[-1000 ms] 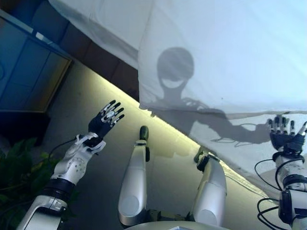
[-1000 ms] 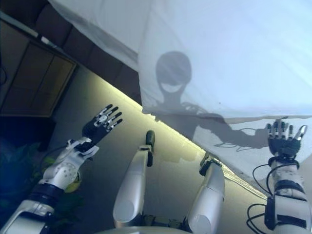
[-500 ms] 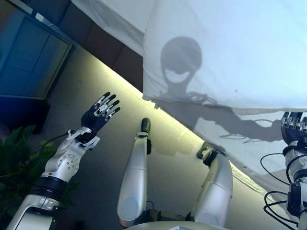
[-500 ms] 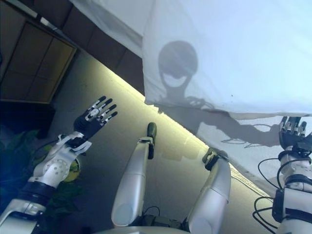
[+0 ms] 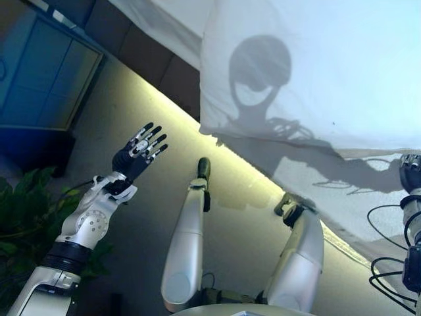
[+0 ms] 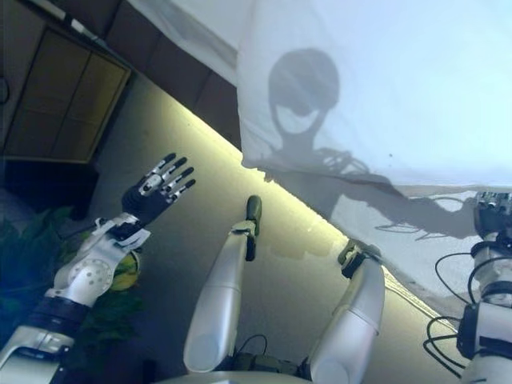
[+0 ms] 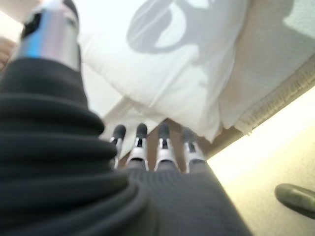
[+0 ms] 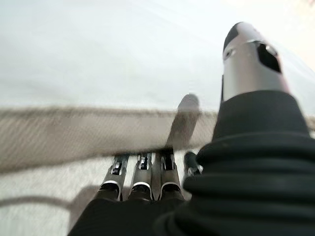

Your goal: Make the bed neatly

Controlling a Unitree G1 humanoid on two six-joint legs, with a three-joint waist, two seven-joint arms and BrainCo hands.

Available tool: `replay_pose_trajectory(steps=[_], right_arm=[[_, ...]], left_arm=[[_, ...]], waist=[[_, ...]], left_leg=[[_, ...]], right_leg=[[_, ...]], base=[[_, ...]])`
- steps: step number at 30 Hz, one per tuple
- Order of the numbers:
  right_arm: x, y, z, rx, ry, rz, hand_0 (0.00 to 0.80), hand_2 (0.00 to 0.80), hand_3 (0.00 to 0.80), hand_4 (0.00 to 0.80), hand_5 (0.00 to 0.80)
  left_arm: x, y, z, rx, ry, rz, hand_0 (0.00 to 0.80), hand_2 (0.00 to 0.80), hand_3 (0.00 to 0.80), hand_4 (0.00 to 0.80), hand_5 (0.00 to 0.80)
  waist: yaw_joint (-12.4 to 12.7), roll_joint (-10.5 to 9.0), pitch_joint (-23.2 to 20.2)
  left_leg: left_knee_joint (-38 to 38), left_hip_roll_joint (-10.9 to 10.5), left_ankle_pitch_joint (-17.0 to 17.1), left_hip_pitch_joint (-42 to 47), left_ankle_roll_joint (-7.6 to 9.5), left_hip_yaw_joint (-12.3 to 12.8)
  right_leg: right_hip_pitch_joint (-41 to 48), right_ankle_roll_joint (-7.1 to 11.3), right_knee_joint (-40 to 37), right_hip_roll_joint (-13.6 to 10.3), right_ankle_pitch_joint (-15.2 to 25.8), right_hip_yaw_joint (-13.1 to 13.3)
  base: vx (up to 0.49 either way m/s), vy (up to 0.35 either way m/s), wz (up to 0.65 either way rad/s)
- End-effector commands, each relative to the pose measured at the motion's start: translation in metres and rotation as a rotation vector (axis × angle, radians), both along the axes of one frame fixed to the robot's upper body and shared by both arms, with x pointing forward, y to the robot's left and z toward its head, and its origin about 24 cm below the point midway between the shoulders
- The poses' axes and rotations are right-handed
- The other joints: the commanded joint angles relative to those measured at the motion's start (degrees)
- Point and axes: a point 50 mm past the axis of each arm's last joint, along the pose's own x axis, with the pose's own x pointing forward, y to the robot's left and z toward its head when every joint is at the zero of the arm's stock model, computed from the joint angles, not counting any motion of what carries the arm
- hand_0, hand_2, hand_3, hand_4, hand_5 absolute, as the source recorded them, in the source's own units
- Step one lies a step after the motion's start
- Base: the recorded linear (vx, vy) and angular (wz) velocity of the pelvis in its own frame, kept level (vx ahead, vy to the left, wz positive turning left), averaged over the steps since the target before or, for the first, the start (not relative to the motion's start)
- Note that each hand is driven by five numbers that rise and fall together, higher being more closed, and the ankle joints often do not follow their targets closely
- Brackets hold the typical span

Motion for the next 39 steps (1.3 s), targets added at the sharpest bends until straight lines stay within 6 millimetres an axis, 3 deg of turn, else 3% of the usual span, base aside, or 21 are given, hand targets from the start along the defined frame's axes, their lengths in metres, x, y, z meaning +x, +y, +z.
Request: replay_pose_trajectory(steps=[1,5,6,7,8,9,10,11,12,13,14,16,22,24,25,32,39], right_arm=[[0.004,-0.011,0.039,-0.076,-0.112,-0.016,0.0,0.0,0.0,0.0,0.0],[0.01,-0.012,0.052,-0.092,-0.134,-0.016,0.0,0.0,0.0,0.0,0.0],[0.011,-0.012,0.056,-0.107,-0.139,-0.013,0.0,0.0,0.0,0.0,0.0],[0.012,-0.012,0.059,-0.119,-0.143,-0.013,0.125,0.125,0.125,0.125,0.125],[0.013,-0.012,0.062,-0.13,-0.15,-0.013,0.408,0.408,0.408,0.408,0.408],[0.014,-0.012,0.065,-0.143,-0.154,-0.015,0.609,0.609,0.609,0.609,0.609],[0.015,-0.012,0.067,-0.149,-0.158,-0.017,0.712,0.712,0.712,0.712,0.712],[0.015,-0.013,0.071,-0.155,-0.166,-0.019,0.8,0.8,0.8,0.8,0.8],[0.016,-0.012,0.072,-0.155,-0.17,-0.019,0.8,0.8,0.8,0.8,0.8],[0.016,-0.012,0.073,-0.153,-0.169,-0.019,0.8,0.8,0.8,0.8,0.8],[0.016,-0.013,0.073,-0.145,-0.171,-0.02,0.8,0.8,0.8,0.8,0.8],[0.015,-0.013,0.071,-0.128,-0.176,-0.021,0.8,0.8,0.8,0.8,0.8],[0.011,-0.01,0.056,-0.101,-0.191,-0.012,0.8,0.8,0.8,0.8,0.8],[0.012,-0.005,0.041,-0.076,-0.152,0.009,0.8,0.8,0.8,0.8,0.8],[0.011,-0.002,0.032,-0.062,-0.136,0.019,0.8,0.8,0.8,0.8,0.8],[-0.005,0.034,-0.051,-0.062,0.042,0.106,0.8,0.8,0.8,0.8,0.8],[0.003,0.089,-0.097,-0.204,0.212,0.314,0.8,0.8,0.8,0.8,0.8]], left_arm=[[0.002,-0.001,0.008,-0.03,-0.042,-0.037,0.0,0.0,0.0,0.0,0.0],[0.005,-0.004,0.014,-0.009,-0.051,-0.056,0.0,0.0,0.0,0.0,0.0],[0.005,-0.003,0.014,-0.008,-0.049,-0.056,0.0,0.0,0.0,0.0,0.0],[0.006,-0.003,0.014,-0.006,-0.048,-0.056,0.0,0.0,0.0,0.0,0.0],[0.006,-0.003,0.014,-0.004,-0.045,-0.056,0.0,0.0,0.0,0.0,0.0],[0.005,-0.002,0.013,-0.003,-0.041,-0.056,0.0,0.0,0.0,0.0,0.0],[0.004,-0.001,0.012,-0.003,-0.041,-0.056,0.0,0.0,0.0,0.0,0.0],[0.003,0.001,0.011,-0.003,-0.036,-0.056,0.0,0.0,0.0,0.0,0.0],[0.003,0.001,0.01,-0.006,-0.036,-0.056,0.0,0.0,0.0,0.0,0.0],[0.002,0.001,0.009,-0.009,-0.033,-0.056,0.0,0.0,0.0,0.0,0.0],[0.002,0.002,0.008,-0.01,-0.035,-0.058,0.0,0.0,0.0,0.0,0.0],[0.001,0.002,0.007,-0.012,-0.037,-0.059,0.0,0.0,0.0,0.0,0.0],[0.001,0.003,0.009,-0.011,-0.041,-0.055,0.0,0.0,0.0,0.0,0.0],[0.002,0.002,0.007,-0.019,-0.036,-0.047,0.0,0.0,0.0,0.0,0.0],[0.001,0.002,0.005,-0.02,-0.033,-0.046,0.0,0.0,0.0,0.0,0.0],[0.005,-0.014,-0.01,-0.039,0.006,-0.011,0.0,0.0,0.0,0.0,0.0],[0.023,-0.046,-0.024,-0.052,0.08,0.013,0.0,0.0,0.0,0.0,0.0]], waist=[[1.6,1.56,-3.0],[2.2,1.71,-2.2],[2.2,1.81,-2.5],[2.3,1.85,-2.5],[2.4,1.98,-2.0],[2.4,2.12,-2.4],[2.4,2.18,-2.0],[2.5,2.23,-2.3],[2.5,2.31,-2.0],[2.4,2.3,-2.4],[2.4,2.32,-1.9],[2.3,2.24,-2.2],[1.9,1.63,-2.0],[1.6,1.21,-2.6],[1.5,1.01,-2.4],[0.2,-0.1,-3.7],[-1.6,-2.25,-5.0]], left_leg=[[-2.7,3.6,1.7,0.9,-2.25,-2.3],[-2.6,3.3,3.1,0.0,-1.84,-2.4],[-2.1,3.3,1.6,0.2,-2.08,-2.7],[-2.1,3.2,1.8,0.0,-2.07,-2.7],[-2.0,3.0,3.0,-0.6,-1.88,-2.6],[-1.6,3.1,1.4,-0.2,-2.11,-2.7],[-1.8,2.9,2.9,-0.8,-1.87,-2.4],[-1.5,3.0,1.5,-0.3,-2.13,-2.5],[-1.7,2.9,2.9,-0.8,-1.92,-2.2],[-1.4,3.0,1.4,-0.3,-2.18,-2.3],[-1.6,2.8,2.8,-0.7,-1.95,-2.0],[-1.0,3.1,1.1,-0.2,-2.15,-2.2],[-1.4,3.4,2.6,-0.1,-2.08,-1.7],[-1.8,3.8,1.2,1.5,-2.31,-1.6],[-2.2,3.6,2.6,1.7,-2.03,-1.3],[-5.4,3.8,2.0,8.6,-1.84,-0.1],[-8.9,4.3,1.6,16.4,-1.33,0.9]], right_leg=[[-0.5,7.15,-8.0,-2.1,10.8,4.1],[-1.2,6.56,-7.3,-2.7,11.7,3.3],[-1.1,7.13,-6.3,-2.6,10.1,3.9],[-1.2,7.14,-6.3,-2.7,10.3,3.8],[-1.8,6.56,-6.5,-3.0,11.5,3.5],[-1.6,7.13,-5.8,-2.9,10.0,3.9],[-2.0,6.54,-6.3,-3.2,11.5,3.5],[-1.7,7.13,-5.7,-3.0,10.0,3.9],[-2.2,6.54,-6.2,-3.3,11.5,3.5],[-1.8,7.12,-5.7,-3.1,10.1,4.0],[-2.1,6.51,-6.4,-3.4,11.7,3.6],[-1.7,7.07,-5.7,-3.2,10.3,4.1],[-1.1,6.58,-7.4,-3.4,12.6,3.1],[0.4,7.18,-8.1,-3.0,11.8,3.1],[0.9,6.67,-9.3,-3.1,13.4,2.4],[7.8,6.94,-14.4,-2.1,14.8,1.0],[16.1,7.47,-19.6,-0.8,15.7,0.3]], base=[[0.049,-0.086,0.14],[0.014,-0.055,0.07],[0.031,-0.029,0.08],[0.028,-0.01,0.06],[0.022,0.007,0.08],[-0.067,0.034,0.11],[0.103,0.011,0.13],[-0.086,0.054,0.12],[0.095,0.016,0.07],[-0.095,0.055,0.07],[0.085,0.015,0.05],[0.032,0.022,0.03],[-0.054,0.016,0.01],[0.032,0.015,0.01],[-0.007,0.047,0.0],[-0.001,0.079,-0.05],[0.043,0.069,-0.11]])
